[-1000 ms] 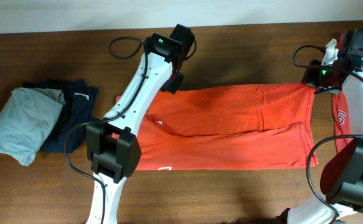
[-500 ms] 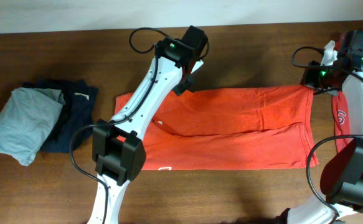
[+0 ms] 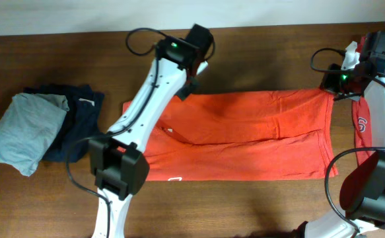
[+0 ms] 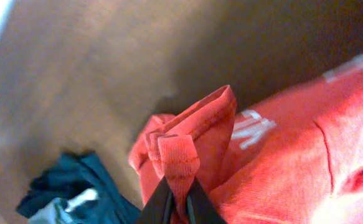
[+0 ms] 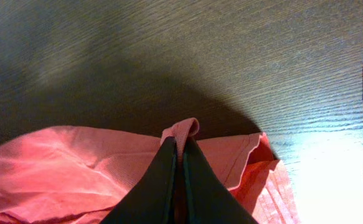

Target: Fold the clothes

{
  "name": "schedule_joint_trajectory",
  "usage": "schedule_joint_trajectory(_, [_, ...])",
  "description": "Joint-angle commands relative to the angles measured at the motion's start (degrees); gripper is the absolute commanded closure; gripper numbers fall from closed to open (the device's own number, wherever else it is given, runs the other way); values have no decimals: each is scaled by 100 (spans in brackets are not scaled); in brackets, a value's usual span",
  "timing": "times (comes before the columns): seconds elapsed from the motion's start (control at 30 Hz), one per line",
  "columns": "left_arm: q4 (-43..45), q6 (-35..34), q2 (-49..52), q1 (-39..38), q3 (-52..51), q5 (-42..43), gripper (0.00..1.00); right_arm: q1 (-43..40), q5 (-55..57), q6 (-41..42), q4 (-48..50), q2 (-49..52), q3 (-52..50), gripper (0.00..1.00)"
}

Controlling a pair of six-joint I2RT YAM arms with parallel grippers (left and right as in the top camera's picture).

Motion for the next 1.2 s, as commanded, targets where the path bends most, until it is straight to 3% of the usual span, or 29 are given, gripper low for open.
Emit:
schedule_joint_trajectory(0.0, [205, 396, -293, 59, 17, -151, 91, -17, -74, -55, -13, -221, -9, 96])
schedule_joint_trajectory(0.13, [190, 417, -372, 48, 17, -153, 100, -17, -74, -55, -66, -238, -9, 96])
schedule_joint_trajectory(0.27, [39, 63, -610, 151, 15, -114, 99, -17, -74, -55, -63, -284, -9, 96])
schedule_joint_trajectory(0.43, [46, -216, -1008, 411, -251, 540, 99, -17, -72, -55, -70, -358, -9, 96])
schedule_joint_trajectory(0.63, [1032, -402, -2149, 605, -2133, 686, 99, -17, -74, -55, -61, -409, -9, 96])
schedule_joint_trajectory(0.73, [1384, -822, -2498, 597, -2861, 686, 100, -17, -74, -55, -33, -409, -9, 96])
schedule_joint_trajectory(0.87, [1856, -1200, -2496, 592, -3294, 688, 99, -17, -74, -55, -28, -409, -9, 96])
schedule_joint_trajectory(1.17, [2736, -1322, -2232, 584, -4022, 686, 100, -24, 494, -79, 87, -409, -9, 96])
